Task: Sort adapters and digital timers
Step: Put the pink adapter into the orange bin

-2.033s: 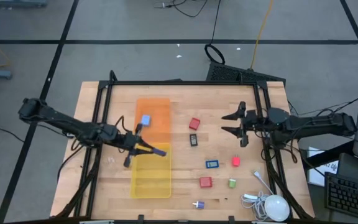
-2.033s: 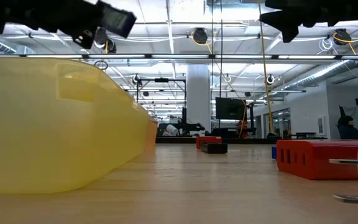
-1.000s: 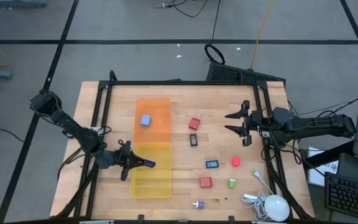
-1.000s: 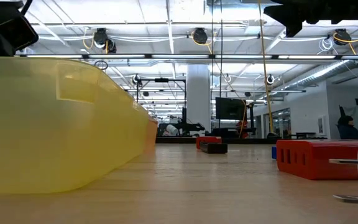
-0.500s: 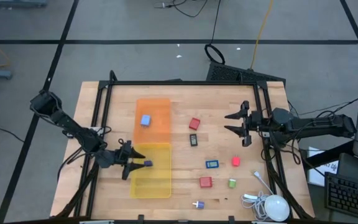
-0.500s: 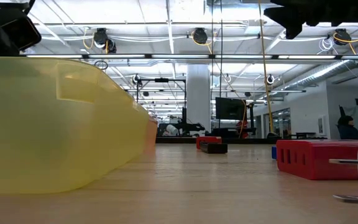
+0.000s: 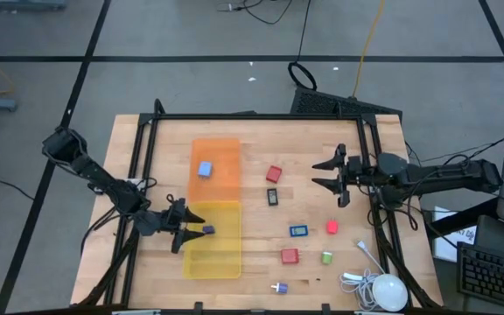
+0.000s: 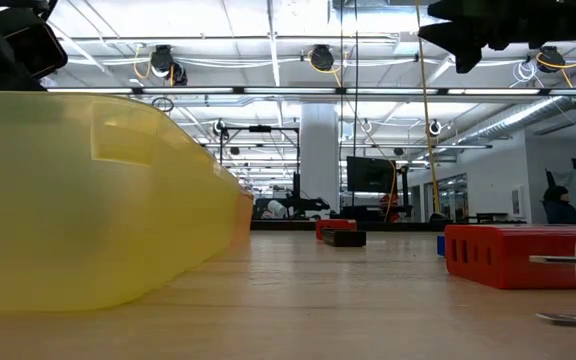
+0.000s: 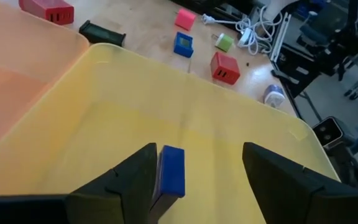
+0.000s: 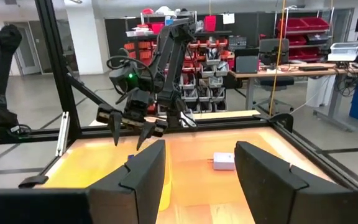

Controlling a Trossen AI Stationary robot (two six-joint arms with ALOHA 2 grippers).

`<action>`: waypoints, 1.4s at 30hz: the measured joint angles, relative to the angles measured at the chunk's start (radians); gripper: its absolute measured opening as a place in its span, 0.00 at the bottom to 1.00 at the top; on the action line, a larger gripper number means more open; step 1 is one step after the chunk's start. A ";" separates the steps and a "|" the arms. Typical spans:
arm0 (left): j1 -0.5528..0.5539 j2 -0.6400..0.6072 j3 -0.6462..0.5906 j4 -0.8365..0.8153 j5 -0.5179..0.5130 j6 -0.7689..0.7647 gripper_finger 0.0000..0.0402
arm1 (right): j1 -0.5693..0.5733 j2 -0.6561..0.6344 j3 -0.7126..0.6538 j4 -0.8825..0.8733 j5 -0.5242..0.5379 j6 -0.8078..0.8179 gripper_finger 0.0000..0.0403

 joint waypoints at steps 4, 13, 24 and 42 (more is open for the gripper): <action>0.000 0.000 0.000 0.051 0.000 0.061 0.60 | 0.010 0.011 0.000 0.006 -0.075 -0.003 0.45; 0.000 0.000 0.000 0.178 0.000 0.192 0.60 | 0.305 0.159 0.002 0.001 -0.054 -0.228 0.49; 0.000 0.000 0.000 0.172 -0.057 0.190 0.60 | 0.540 0.303 0.010 0.570 -0.286 -0.010 0.76; 0.000 0.000 0.000 0.166 -0.062 0.244 0.60 | 0.679 0.473 0.264 -0.882 0.420 0.458 0.74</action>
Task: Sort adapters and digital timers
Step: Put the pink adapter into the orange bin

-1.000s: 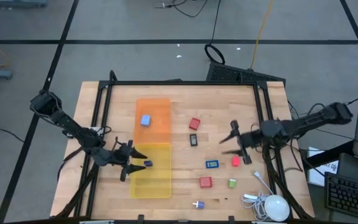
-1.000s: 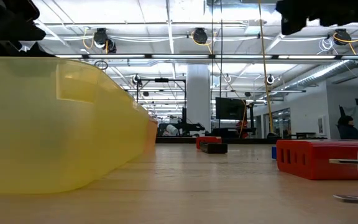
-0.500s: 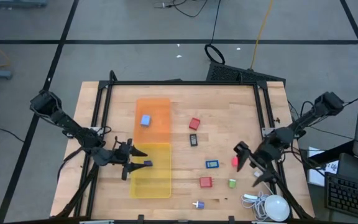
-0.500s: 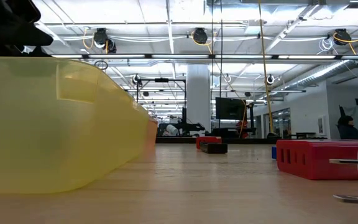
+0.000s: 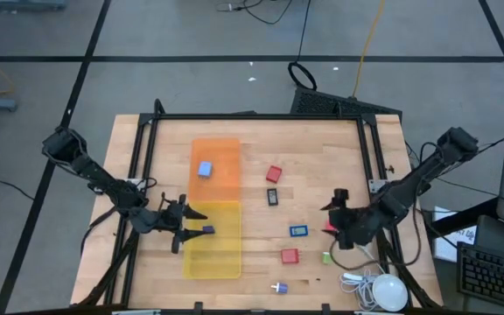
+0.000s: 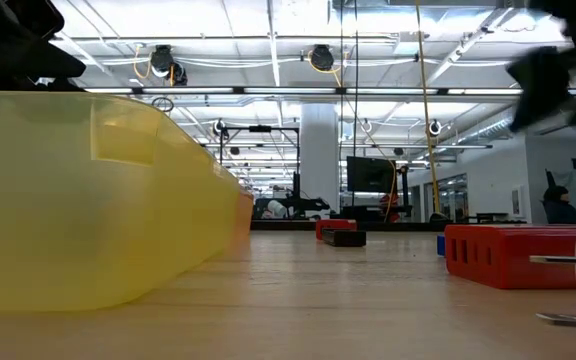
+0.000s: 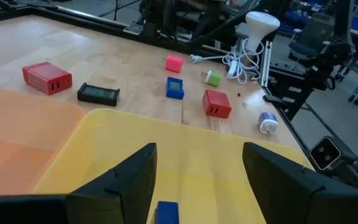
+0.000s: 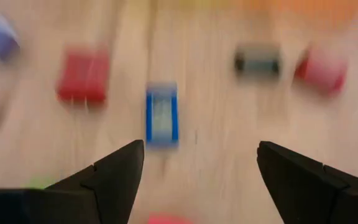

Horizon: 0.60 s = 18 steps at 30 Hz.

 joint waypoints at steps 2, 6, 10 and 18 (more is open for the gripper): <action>0.000 0.000 0.000 0.000 0.000 -0.001 0.60 | 0.000 0.024 -0.018 -0.050 -0.044 0.085 0.73; 0.000 0.000 0.000 0.001 -0.004 -0.007 0.60 | 0.000 0.069 -0.061 -0.042 -0.108 0.147 0.73; 0.000 0.000 0.000 0.001 -0.023 0.000 0.60 | 0.000 0.115 -0.086 -0.040 -0.153 0.179 0.73; 0.000 0.000 0.000 0.001 -0.025 0.027 0.60 | 0.000 0.167 -0.099 -0.009 -0.185 0.191 0.69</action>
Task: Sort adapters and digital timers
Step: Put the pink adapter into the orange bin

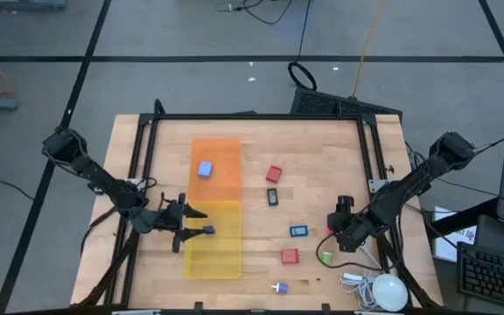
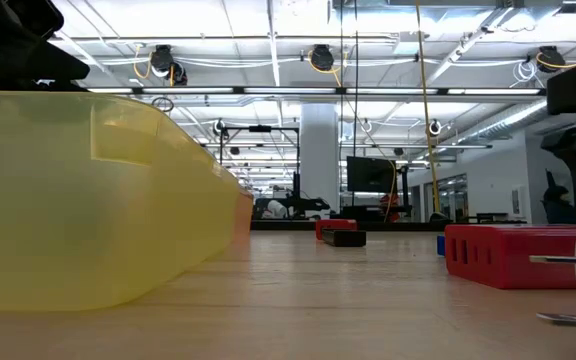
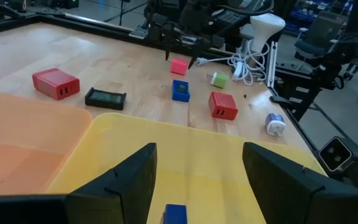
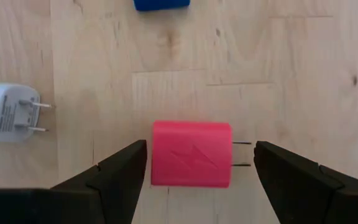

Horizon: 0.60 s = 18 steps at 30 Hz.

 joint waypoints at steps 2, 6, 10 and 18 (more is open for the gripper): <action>0.000 0.000 0.000 0.000 0.000 -0.001 0.60 | 0.000 0.002 0.000 0.009 0.000 -0.009 0.67; 0.000 0.000 0.000 0.000 0.000 -0.001 0.60 | 0.000 0.003 0.000 0.008 0.000 -0.019 0.60; 0.000 0.000 0.000 0.000 0.000 -0.002 0.60 | 0.000 0.003 0.000 0.008 -0.005 -0.021 0.51; 0.000 0.000 0.000 0.000 0.000 -0.002 0.60 | 0.000 0.002 0.000 0.006 -0.025 -0.031 0.41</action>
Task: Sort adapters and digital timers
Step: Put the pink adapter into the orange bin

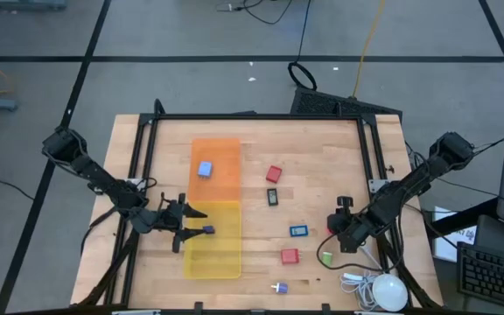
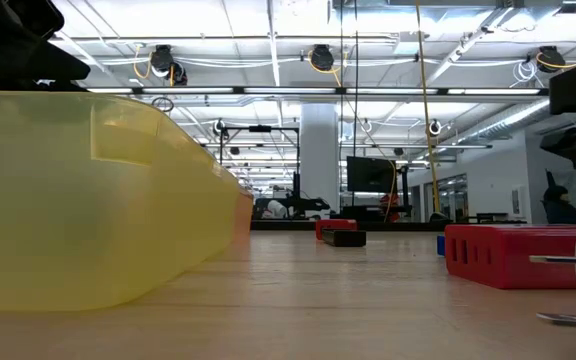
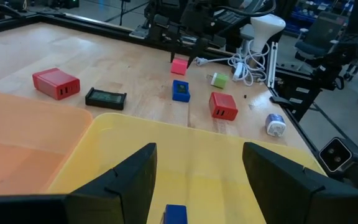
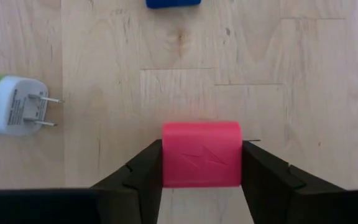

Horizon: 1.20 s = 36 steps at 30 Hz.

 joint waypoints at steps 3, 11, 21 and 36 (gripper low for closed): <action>0.000 0.000 0.000 0.000 0.000 0.000 0.60 | -0.001 0.000 0.000 0.000 0.001 -0.011 0.42; 0.000 0.000 0.000 0.000 -0.002 0.000 0.60 | -0.047 -0.025 0.000 -0.016 -0.001 -0.024 0.42; 0.000 0.000 0.000 0.000 -0.045 0.006 0.60 | -0.120 -0.190 0.000 -0.032 0.109 -0.115 0.43; 0.096 0.000 0.000 0.072 -0.260 -0.099 0.60 | -0.295 -0.339 0.000 0.131 0.481 -0.353 0.42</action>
